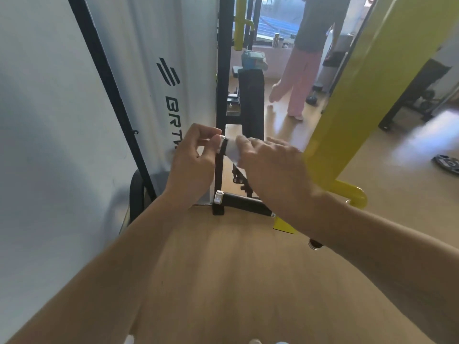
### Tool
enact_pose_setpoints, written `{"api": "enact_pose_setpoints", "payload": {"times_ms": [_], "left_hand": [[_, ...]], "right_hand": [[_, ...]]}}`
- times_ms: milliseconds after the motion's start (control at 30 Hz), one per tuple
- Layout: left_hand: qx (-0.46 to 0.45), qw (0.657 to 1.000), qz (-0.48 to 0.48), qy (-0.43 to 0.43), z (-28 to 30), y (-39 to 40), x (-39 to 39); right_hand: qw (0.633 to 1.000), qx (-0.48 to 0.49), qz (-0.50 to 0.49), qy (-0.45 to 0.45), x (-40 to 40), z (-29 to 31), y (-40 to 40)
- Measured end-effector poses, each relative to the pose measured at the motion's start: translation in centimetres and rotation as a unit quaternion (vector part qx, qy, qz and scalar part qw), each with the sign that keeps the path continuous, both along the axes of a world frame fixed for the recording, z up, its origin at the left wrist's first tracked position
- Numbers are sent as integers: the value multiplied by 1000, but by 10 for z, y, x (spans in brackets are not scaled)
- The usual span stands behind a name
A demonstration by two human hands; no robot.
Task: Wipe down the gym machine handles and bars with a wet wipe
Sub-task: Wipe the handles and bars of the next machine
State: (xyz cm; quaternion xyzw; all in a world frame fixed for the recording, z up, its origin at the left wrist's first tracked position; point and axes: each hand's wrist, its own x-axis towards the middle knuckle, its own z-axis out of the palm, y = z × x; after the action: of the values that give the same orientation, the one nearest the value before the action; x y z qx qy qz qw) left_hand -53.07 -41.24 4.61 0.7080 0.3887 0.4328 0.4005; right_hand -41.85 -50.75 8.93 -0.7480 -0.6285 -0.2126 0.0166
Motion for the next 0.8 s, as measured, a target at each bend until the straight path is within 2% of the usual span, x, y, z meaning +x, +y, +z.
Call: {"api": "enact_pose_setpoints", "payload": {"times_ms": [100,167,233,300,433,500,567,600,700,800], "left_hand": [[8,1000,-3,6,-3,1,-1],[8,1000,-6,1,-4,0,1],[5,1000,-5,-11,-3,-2,3],[1,1000,-3,-24,-2,-3,5],[-10,999,-7,-49,-3,0,2],[-28,997,-5,-65,-11,1,-3],[-63,995,26,-76,-28,-1,-11],[-86,992,50,-79,-40,-3,-18],[-152,980,120,-55,-88,-13,-51],[-221,953,206,-6,-139,-30,-100]], "right_hand": [[995,40,-31,-87,13,5,-27],[994,-3,-36,-108,11,5,-27],[997,3,-20,-69,3,5,-12],[998,61,25,-19,-1,0,5],[981,80,94,148,1,-14,22],[946,162,166,226,1,-14,22],[894,252,239,283,-2,-13,24],[876,266,259,309,-7,-14,25],[848,209,305,381,-32,-29,30],[849,102,316,411,-63,-65,37]]}}
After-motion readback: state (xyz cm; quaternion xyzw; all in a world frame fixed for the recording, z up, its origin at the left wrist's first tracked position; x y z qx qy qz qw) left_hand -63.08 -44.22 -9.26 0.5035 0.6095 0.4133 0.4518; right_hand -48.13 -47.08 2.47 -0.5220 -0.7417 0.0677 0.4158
